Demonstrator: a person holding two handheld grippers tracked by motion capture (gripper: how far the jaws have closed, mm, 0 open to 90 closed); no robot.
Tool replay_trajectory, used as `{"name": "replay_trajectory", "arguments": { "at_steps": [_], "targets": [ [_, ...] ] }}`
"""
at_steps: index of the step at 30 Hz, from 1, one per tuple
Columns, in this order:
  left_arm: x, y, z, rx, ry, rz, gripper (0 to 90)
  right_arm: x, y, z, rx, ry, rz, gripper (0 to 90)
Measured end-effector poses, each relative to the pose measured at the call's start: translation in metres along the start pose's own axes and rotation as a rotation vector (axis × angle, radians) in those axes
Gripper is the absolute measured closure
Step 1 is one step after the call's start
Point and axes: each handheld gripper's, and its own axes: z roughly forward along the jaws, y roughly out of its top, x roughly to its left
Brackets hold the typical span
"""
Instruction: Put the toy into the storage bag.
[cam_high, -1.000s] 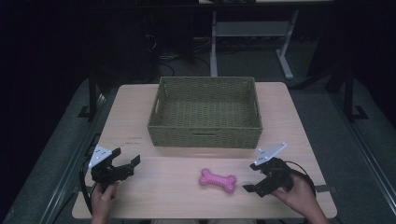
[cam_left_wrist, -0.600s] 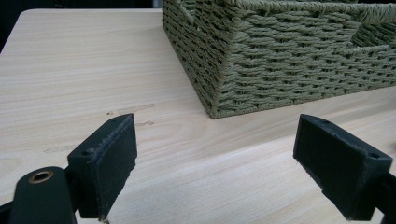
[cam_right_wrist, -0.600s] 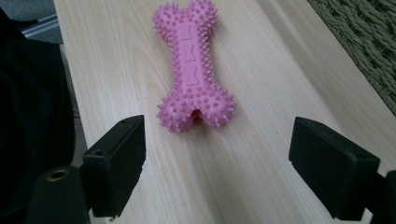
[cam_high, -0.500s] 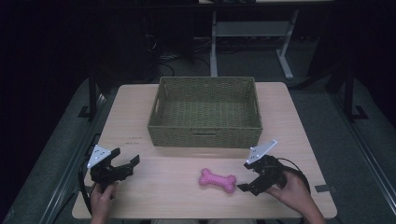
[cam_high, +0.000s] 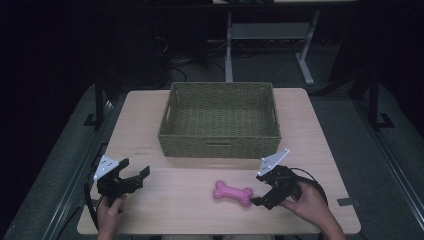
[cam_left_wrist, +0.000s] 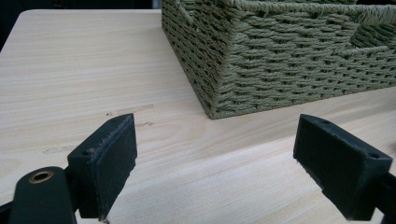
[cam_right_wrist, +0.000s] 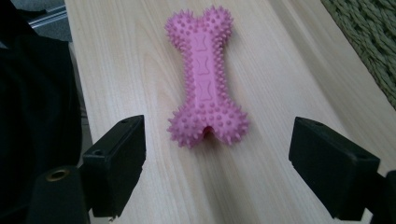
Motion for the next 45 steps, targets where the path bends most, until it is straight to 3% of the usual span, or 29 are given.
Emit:
{"name": "replay_trajectory", "arguments": {
  "at_steps": [27, 36, 45],
  "targets": [
    [0.002, 0.0, -0.001, -0.01, -0.001, -0.012, 13.0, 0.004, 0.044, 0.038, 0.089, 0.065, -0.095, 22.3],
    [0.003, 0.0, -0.002, -0.008, -0.001, -0.015, 13.0, 0.0, 0.048, 0.052, 0.118, 0.064, -0.101, 30.3],
    [0.003, 0.0, -0.002, -0.009, -0.002, -0.015, 13.0, 0.001, 0.052, 0.066, 0.181, 0.073, -0.111, 36.8]
  ]
}}
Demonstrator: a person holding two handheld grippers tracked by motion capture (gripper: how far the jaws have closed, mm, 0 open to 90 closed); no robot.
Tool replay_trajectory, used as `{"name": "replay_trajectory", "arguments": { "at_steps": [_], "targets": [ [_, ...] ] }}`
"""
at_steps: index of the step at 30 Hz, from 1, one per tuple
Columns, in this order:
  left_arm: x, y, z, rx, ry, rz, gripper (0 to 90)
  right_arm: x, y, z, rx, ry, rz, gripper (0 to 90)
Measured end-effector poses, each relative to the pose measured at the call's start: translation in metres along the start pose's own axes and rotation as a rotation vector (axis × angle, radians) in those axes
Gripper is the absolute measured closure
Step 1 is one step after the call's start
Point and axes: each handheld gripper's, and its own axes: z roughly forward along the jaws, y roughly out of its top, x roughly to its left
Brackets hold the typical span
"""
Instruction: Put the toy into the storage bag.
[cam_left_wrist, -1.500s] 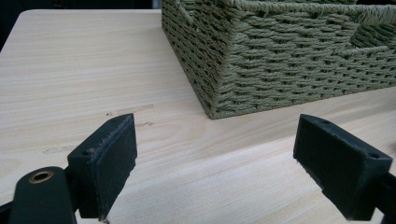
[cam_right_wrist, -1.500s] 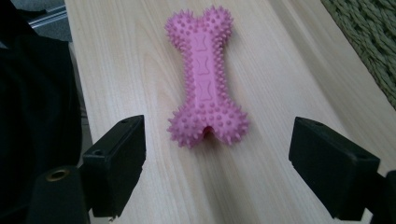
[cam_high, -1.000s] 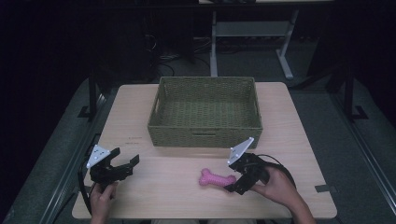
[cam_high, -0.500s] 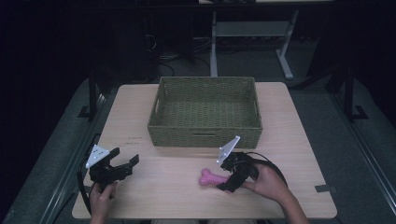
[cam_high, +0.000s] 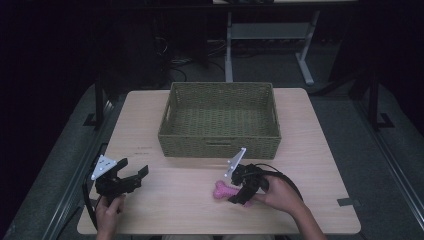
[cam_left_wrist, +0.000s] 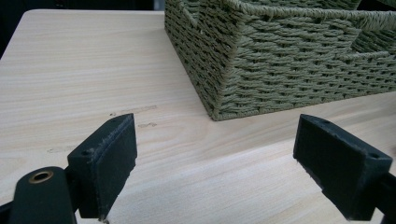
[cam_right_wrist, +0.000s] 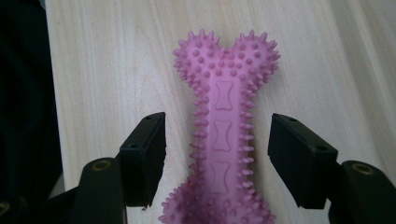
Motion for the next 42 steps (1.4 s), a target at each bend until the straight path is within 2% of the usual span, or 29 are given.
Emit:
{"name": "replay_trajectory", "arguments": {
  "at_steps": [17, 22, 29, 32, 36, 42],
  "targets": [
    [0.0, 0.0, 0.0, 0.0, 0.0, -0.001, 13.0, 0.002, 0.003, 0.008, 0.065, -0.02, -0.026, 48.3],
    [0.001, 0.0, -0.001, 0.001, 0.002, -0.001, 13.0, 0.003, 0.007, 0.01, 0.097, -0.052, -0.056, 53.2],
    [0.001, 0.0, -0.001, -0.004, 0.002, -0.01, 13.0, 0.003, 0.01, 0.011, 0.122, -0.041, -0.067, 56.3],
    [0.001, 0.0, -0.001, -0.003, 0.002, -0.008, 13.0, 0.003, 0.012, 0.01, 0.125, -0.018, -0.078, 57.8],
    [0.002, 0.0, -0.001, -0.007, 0.002, -0.009, 13.0, 0.0, 0.012, 0.006, 0.097, 0.014, -0.072, 58.0],
    [0.001, 0.0, -0.001, -0.006, 0.002, -0.008, 13.0, -0.008, 0.014, -0.009, 0.073, 0.035, -0.073, 58.0]
  ]
}}
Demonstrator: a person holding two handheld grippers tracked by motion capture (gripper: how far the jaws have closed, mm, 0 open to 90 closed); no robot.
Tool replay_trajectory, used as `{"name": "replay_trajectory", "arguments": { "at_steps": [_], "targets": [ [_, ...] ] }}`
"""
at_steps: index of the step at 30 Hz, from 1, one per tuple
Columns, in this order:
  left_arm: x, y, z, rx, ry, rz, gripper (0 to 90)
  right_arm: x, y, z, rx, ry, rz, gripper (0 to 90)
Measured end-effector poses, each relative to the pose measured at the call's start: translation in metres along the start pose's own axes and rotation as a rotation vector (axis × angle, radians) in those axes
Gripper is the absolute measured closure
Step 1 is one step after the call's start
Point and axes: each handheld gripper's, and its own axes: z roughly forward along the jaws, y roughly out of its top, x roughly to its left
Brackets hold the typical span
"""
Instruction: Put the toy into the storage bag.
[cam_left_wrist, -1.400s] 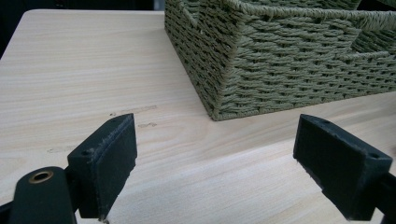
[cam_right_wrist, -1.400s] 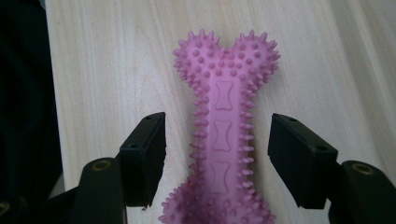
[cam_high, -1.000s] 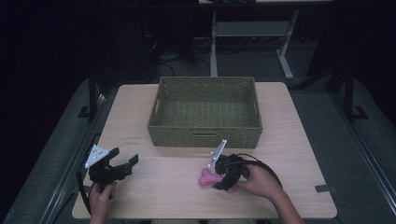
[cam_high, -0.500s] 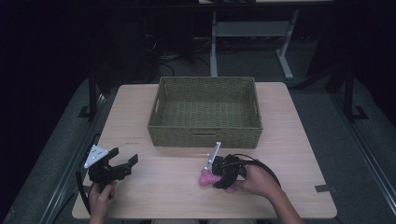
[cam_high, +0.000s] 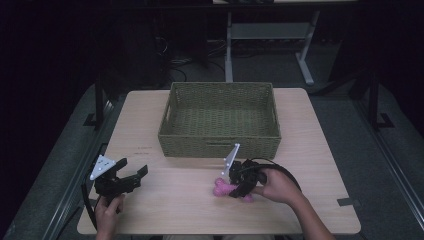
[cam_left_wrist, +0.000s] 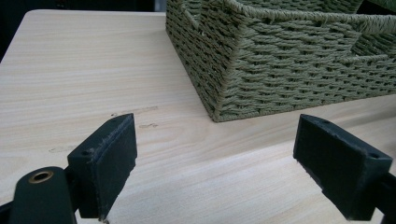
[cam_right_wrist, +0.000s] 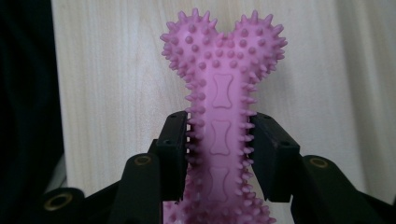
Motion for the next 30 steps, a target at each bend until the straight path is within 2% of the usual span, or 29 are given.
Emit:
{"name": "replay_trajectory", "arguments": {
  "at_steps": [11, 18, 30],
  "targets": [
    [-0.001, 0.0, 0.0, 0.0, 0.003, 0.001, 13.0, -0.017, -0.002, -0.026, -0.026, 0.034, 0.005, 58.0],
    [0.002, -0.001, -0.002, -0.009, 0.011, -0.014, 13.0, -0.025, 0.0, -0.038, -0.033, 0.047, 0.007, 58.1],
    [0.003, -0.001, -0.003, -0.012, 0.014, -0.017, 13.0, -0.037, 0.007, -0.056, -0.04, 0.041, -0.002, 58.1]
  ]
}}
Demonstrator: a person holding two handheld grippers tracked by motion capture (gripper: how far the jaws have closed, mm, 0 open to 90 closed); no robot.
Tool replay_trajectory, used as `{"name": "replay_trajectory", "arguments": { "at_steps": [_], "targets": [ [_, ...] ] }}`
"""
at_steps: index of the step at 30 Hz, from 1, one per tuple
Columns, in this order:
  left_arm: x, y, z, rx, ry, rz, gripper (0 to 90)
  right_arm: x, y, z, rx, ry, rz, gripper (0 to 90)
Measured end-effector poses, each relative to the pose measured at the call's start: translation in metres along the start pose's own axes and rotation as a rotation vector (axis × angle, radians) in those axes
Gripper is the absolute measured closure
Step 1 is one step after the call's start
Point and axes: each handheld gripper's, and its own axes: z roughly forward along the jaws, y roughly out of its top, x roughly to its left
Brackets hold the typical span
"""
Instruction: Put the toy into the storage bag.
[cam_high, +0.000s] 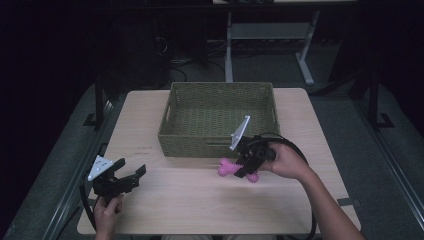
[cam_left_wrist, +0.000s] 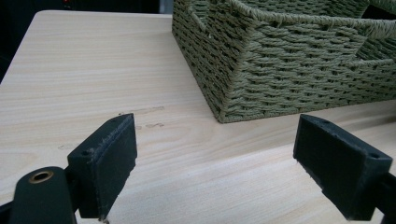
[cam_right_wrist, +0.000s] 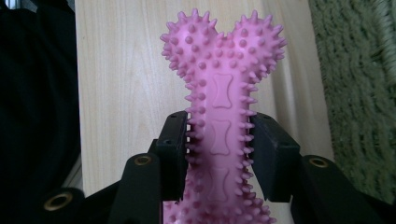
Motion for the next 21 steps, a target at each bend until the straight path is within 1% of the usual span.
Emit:
{"name": "replay_trajectory", "arguments": {
  "at_steps": [4, 8, 10, 15, 17, 21],
  "targets": [
    [0.0, 0.0, 0.0, 0.0, 0.002, -0.002, 13.0, -0.002, 0.003, -0.006, -0.002, 0.003, -0.004, 58.1],
    [0.001, 0.0, 0.0, 0.0, 0.004, -0.005, 13.0, -0.004, 0.007, -0.012, 0.005, -0.004, -0.007, 58.1],
    [0.001, 0.0, -0.001, -0.001, 0.003, -0.003, 13.0, -0.006, 0.008, -0.015, -0.002, 0.003, -0.011, 58.1],
    [0.0, 0.0, -0.001, -0.001, 0.005, -0.002, 13.0, -0.008, 0.012, -0.021, 0.001, -0.006, -0.013, 58.1],
    [0.0, 0.0, -0.001, -0.002, 0.006, -0.001, 13.0, -0.009, 0.013, -0.024, -0.004, 0.0, -0.014, 58.1],
    [0.001, 0.0, -0.001, 0.001, 0.008, -0.001, 13.0, -0.01, 0.017, -0.031, -0.003, -0.013, -0.022, 58.1]
  ]
}}
